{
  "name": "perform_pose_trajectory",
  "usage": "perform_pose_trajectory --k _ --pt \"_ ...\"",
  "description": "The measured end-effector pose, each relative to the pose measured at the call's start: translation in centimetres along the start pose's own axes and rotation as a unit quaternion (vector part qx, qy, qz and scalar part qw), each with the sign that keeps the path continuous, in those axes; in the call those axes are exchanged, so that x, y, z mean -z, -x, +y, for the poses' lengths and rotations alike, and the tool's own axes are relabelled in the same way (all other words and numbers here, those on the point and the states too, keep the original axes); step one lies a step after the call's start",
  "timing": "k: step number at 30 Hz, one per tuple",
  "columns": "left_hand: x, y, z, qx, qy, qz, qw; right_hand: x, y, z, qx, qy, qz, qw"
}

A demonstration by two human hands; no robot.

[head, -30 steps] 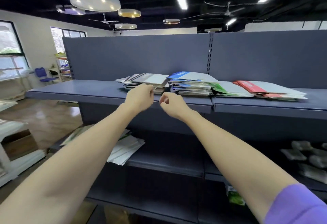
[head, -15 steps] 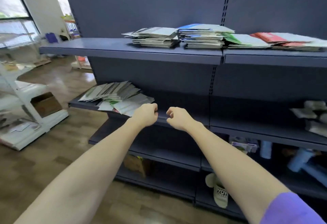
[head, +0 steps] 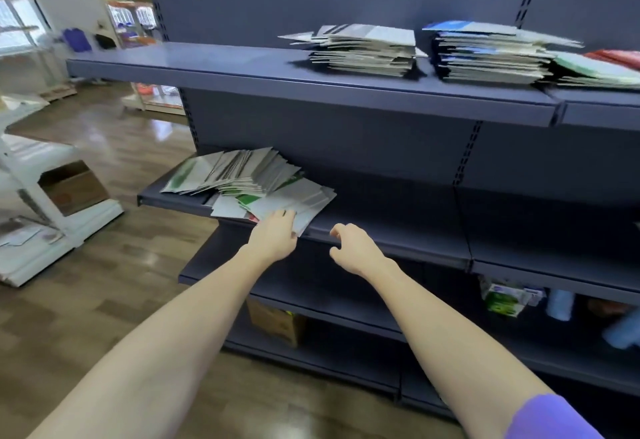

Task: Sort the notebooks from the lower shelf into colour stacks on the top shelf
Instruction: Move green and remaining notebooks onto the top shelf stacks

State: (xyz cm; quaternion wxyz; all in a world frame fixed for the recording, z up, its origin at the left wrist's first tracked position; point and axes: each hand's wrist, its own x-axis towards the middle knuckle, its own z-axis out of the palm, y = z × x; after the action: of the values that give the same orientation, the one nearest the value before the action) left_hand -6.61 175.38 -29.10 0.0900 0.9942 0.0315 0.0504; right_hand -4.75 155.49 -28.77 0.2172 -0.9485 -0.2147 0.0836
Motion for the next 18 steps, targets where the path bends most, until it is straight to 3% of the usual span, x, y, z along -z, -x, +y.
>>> perform_pose_trajectory --k 9,14,18 --pt "-1.4 -6.2 -7.9 -0.044 -0.085 -0.078 0.992 -4.4 -6.7 -4.7 -0.037 0.014 0.015 0.999" --pt "-1.4 -7.5 -9.0 -0.095 -0.145 -0.064 0.983 -6.6 -7.8 -5.5 -0.059 0.042 0.024 0.997" --pt "0.4 -9.1 -9.0 -0.155 -0.173 -0.102 0.967 -7.4 -9.1 -6.2 -0.08 0.094 0.045 0.991"
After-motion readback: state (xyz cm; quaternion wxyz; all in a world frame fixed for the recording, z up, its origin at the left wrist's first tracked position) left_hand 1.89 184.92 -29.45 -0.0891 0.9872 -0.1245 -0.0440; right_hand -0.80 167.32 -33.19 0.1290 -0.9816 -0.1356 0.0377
